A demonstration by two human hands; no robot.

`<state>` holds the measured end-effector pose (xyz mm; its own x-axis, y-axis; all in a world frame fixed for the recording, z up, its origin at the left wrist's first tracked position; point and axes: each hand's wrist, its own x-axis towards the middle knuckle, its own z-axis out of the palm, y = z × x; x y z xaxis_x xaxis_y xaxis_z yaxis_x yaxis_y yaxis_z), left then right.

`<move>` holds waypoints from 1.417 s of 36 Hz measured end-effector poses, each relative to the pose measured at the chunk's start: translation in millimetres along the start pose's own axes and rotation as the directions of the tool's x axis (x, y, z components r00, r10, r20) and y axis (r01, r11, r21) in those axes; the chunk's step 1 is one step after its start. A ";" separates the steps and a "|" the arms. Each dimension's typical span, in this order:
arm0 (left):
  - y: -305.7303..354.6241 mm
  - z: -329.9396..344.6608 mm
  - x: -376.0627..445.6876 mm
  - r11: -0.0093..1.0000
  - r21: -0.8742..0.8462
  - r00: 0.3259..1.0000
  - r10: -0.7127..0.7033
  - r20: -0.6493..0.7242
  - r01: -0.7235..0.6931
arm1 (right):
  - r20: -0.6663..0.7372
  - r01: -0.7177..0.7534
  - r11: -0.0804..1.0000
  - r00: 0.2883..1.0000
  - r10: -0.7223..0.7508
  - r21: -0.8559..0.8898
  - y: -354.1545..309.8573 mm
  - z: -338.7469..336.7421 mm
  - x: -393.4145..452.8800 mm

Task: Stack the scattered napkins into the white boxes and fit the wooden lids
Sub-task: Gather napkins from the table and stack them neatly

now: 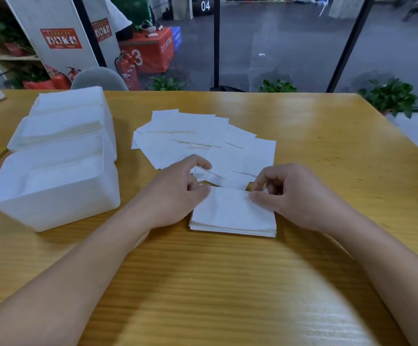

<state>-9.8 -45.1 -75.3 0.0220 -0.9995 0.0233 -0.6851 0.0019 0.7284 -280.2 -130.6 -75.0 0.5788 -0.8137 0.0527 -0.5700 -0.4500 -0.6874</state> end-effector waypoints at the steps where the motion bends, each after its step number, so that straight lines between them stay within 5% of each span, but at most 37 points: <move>1: -1.6 0.4 0.1 0.999 0.042 1.000 -0.002 0.003 0.002 | 0.000 0.007 0.999 1.000 -0.007 -0.042 0.3 0.6 -0.6; 7: -4.3 0.4 2.6 0.996 0.089 0.997 0.036 -0.071 -0.030 | -0.154 0.101 0.983 0.980 -0.124 -0.153 2.4 2.0 3.1; 29: -17.2 14.9 9.3 0.971 0.208 0.982 0.148 -0.118 -0.121 | 0.123 0.307 0.843 0.952 -0.282 -0.442 1.8 33.6 25.7; 40: -17.9 14.5 9.9 0.970 0.210 0.981 0.153 -0.119 -0.126 | 0.111 0.339 0.889 0.941 -0.320 -0.307 1.2 29.5 23.7; 51: -16.9 13.9 10.2 0.964 0.234 0.979 0.162 -0.125 -0.129 | 0.149 0.350 0.852 0.937 -0.316 -0.390 1.6 32.8 25.7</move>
<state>-8.1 -55.8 -96.9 0.0018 -0.9741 0.2263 -0.8333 0.1236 0.5389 -247.1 -140.2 -98.5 0.8096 -0.5652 0.1584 -0.5106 -0.8112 -0.2850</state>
